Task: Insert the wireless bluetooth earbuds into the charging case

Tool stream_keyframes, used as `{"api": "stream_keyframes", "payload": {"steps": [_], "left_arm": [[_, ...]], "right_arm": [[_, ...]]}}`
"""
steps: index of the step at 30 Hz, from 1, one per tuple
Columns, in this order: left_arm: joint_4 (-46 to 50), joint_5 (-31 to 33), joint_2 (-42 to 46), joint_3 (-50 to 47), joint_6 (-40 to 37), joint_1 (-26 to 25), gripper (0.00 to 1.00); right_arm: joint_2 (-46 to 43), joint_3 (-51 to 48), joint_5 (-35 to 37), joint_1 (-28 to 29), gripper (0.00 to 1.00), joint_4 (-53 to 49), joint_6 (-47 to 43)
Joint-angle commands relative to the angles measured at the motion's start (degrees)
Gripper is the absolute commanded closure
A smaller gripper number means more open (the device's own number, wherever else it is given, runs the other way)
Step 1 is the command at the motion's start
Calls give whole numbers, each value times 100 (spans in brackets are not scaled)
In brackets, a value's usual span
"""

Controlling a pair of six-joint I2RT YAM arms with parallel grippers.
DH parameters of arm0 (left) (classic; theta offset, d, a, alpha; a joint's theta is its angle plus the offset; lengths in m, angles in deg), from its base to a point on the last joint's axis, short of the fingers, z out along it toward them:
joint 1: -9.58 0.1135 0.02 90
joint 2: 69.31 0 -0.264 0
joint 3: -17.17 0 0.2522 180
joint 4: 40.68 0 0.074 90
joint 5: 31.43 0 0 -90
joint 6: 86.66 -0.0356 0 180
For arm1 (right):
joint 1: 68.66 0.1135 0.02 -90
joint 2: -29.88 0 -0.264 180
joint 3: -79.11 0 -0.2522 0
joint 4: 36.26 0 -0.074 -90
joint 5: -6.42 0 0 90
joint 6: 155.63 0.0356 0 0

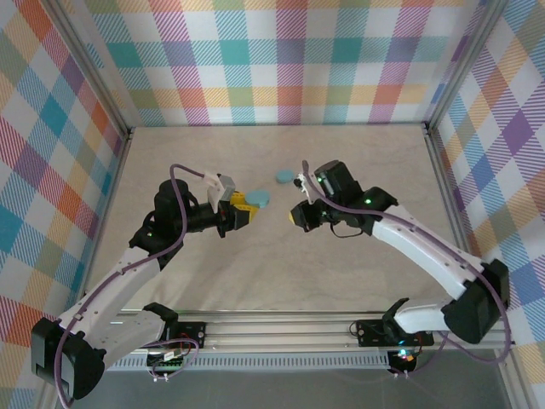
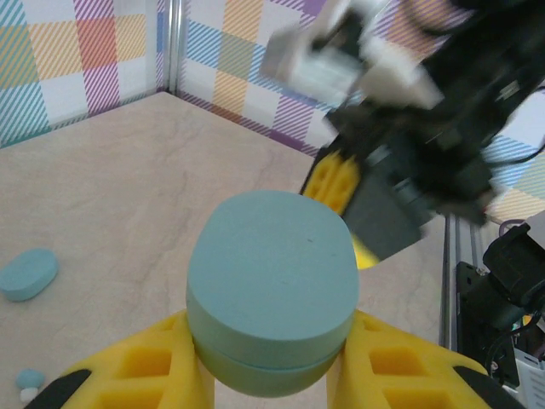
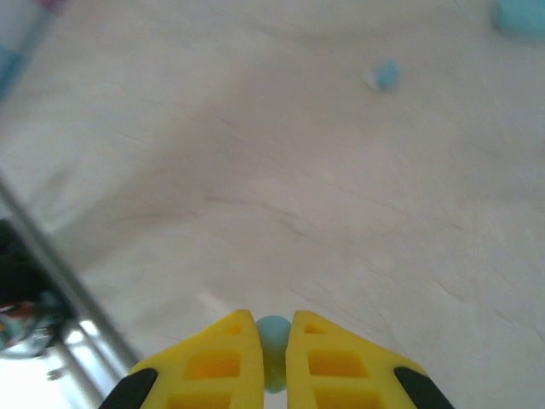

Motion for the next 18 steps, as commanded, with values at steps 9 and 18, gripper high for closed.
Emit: {"api": "stream_keyframes", "payload": {"steps": [9,18], "left_arm": [[529,73,157,176,-244,-38,100],[413,-20,-95,281,-190,-38,100]], "right_arm": [[167,-84,-905,53,93,487,445],[40,954,-1735,606,93,322,278]]}}
